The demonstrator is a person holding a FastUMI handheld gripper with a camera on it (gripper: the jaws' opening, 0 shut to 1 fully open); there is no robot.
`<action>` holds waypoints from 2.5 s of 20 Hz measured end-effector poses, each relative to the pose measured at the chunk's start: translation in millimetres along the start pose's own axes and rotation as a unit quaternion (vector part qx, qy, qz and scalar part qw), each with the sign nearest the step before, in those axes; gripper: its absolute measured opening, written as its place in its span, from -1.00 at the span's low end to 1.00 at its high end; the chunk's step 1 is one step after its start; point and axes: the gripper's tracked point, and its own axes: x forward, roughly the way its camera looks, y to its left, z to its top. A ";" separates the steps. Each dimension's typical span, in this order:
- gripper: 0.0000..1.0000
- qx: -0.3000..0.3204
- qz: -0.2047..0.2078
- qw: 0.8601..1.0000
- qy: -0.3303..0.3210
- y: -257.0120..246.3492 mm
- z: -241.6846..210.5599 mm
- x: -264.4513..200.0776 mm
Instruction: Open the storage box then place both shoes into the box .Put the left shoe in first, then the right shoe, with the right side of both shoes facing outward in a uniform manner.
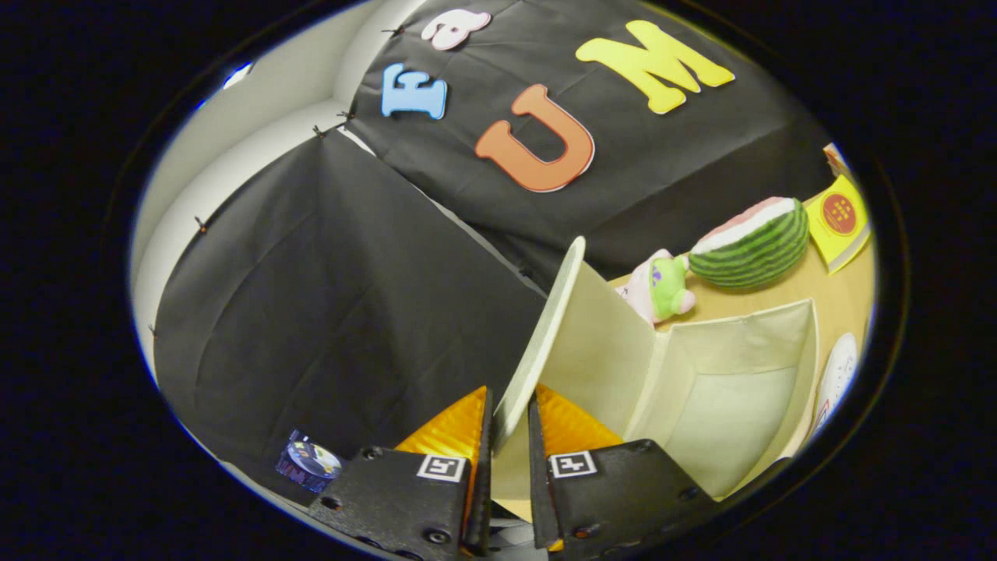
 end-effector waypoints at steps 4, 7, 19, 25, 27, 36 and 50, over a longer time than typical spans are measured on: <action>0.67 -0.072 -0.025 0.997 0.001 0.1 -24.1 8.0; 1.00 -0.092 -0.024 0.995 0.007 1.6 -39.0 8.5; 1.00 -0.084 -0.051 0.995 0.006 -49.0 -25.4 -55.8; 1.00 -0.103 -0.143 0.984 0.016 -144.2 -14.8 -102.0; 1.00 -0.117 -0.178 0.977 0.019 -177.2 -11.8 -120.4; 0.99 -0.164 -0.342 0.922 0.081 -333.1 -40.4 -196.9; -0.51 -0.112 -0.384 0.891 0.214 -421.5 -102.8 -189.7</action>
